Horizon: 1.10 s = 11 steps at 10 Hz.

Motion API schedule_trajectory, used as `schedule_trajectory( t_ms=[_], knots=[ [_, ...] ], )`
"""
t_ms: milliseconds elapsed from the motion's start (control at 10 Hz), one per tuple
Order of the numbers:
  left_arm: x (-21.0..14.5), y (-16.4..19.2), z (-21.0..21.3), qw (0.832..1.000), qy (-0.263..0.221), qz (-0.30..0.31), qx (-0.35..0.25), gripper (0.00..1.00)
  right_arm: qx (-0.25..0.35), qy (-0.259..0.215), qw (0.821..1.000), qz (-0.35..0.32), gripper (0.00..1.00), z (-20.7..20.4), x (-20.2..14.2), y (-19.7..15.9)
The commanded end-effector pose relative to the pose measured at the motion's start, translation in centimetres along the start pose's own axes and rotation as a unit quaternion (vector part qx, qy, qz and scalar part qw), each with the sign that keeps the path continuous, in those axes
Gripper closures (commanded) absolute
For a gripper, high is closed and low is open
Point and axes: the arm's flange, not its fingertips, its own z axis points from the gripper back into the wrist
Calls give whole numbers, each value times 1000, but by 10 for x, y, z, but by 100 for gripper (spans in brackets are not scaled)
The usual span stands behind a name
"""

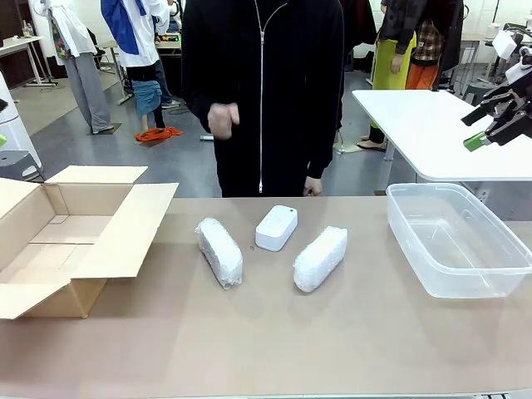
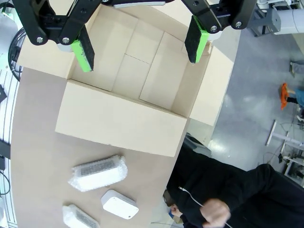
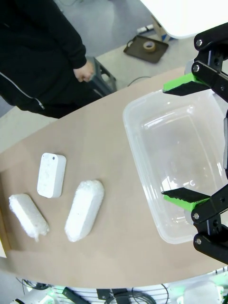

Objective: Separate and place wrapped and unwrapped clocks.
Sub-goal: Pick up the Digital clock indicated by the person.

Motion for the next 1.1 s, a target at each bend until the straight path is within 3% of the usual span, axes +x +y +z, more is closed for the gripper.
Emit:
schedule_trajectory(
  t_ms=[0, 1000],
  knots=[
    [-1, 1, 0, 1000, -8, -6, -4, 0, 2, -6, 1000, 0, 0, 0, 0, 0],
    [-1, 1, 0, 1000, -8, -6, -4, 0, 2, -6, 1000, 0, 0, 0, 0, 0]
  ],
)
